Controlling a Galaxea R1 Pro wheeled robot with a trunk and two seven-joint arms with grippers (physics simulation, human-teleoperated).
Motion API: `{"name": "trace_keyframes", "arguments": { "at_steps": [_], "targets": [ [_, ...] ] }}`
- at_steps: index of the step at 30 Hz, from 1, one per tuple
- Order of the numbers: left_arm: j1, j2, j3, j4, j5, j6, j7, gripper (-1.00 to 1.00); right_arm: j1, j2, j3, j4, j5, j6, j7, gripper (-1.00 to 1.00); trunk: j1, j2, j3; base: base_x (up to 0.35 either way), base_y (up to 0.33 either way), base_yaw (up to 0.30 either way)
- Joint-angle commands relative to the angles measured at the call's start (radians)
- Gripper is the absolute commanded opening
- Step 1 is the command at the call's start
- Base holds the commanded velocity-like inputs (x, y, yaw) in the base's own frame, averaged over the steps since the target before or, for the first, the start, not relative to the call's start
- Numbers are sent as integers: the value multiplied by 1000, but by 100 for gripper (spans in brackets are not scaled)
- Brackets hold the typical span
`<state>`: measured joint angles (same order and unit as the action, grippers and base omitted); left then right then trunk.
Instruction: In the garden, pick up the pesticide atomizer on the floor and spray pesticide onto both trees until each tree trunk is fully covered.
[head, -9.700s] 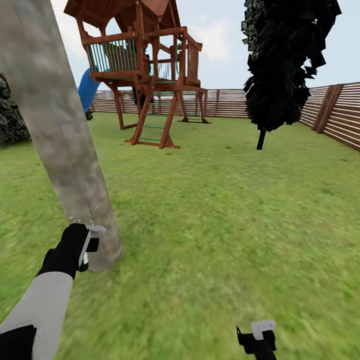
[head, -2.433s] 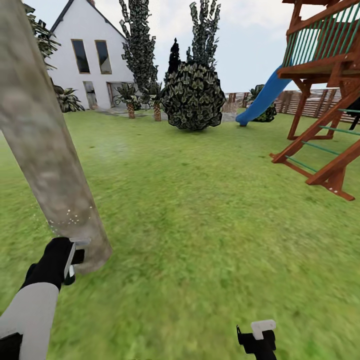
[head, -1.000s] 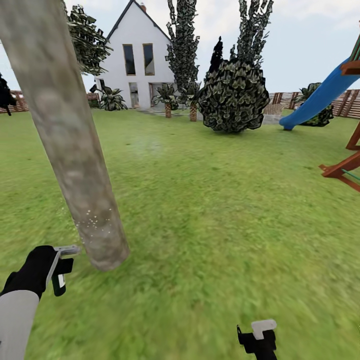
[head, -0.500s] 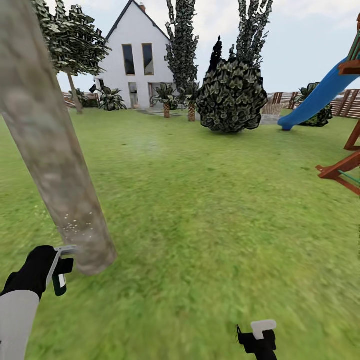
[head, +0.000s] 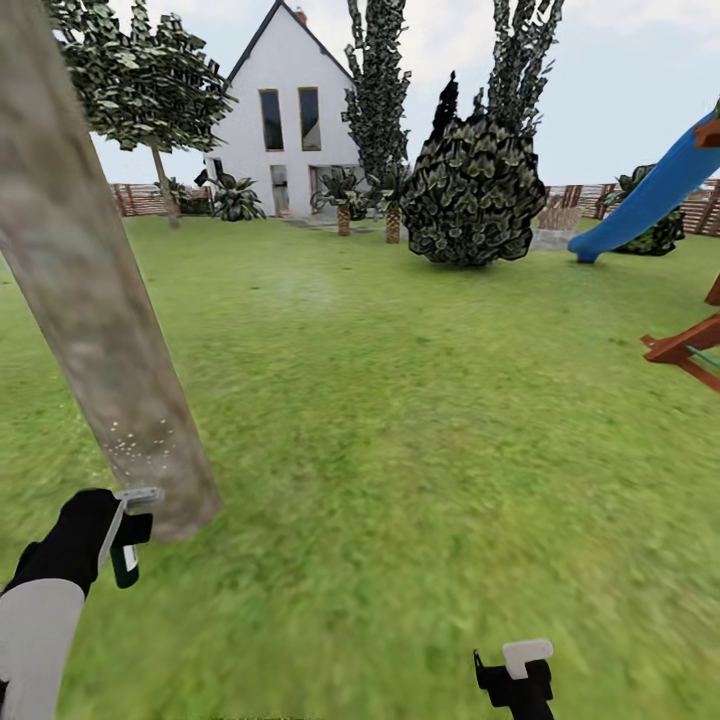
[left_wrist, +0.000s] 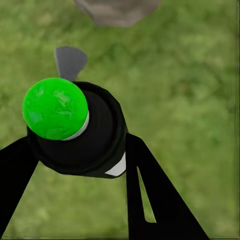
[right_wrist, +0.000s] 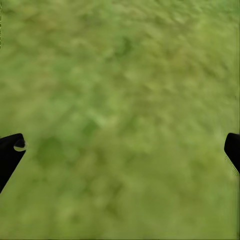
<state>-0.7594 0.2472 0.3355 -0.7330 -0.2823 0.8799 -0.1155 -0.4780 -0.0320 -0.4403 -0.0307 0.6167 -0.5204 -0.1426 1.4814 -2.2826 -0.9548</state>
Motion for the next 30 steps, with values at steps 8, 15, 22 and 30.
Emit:
{"name": "trace_keyframes", "arguments": {
  "at_steps": [8, 15, 22, 30],
  "targets": [
    [-8, -3, 1, -3, -18, 5, -10, -100, -1, 0, -5, 2, 10, -4, -6, 100, 0, 0, -1, 45, -277, 218],
    [-7, -3, -2, 0, -21, 4, -9, -100, 0, -1, -5, 2, 11, -4, -6, 100, 0, 0, -1, 111, -277, 6],
    [-5, -2, -3, 0, -21, 4, -9, -100, -1, -1, -5, 2, 11, -4, -6, 100, 0, 0, -1, 115, -277, 0],
    [-11, -2, -1, -3, -21, 6, -7, -100, -1, 0, -5, 2, 11, -4, -6, 100, 0, 0, -1, 117, -277, 196]
  ]
}}
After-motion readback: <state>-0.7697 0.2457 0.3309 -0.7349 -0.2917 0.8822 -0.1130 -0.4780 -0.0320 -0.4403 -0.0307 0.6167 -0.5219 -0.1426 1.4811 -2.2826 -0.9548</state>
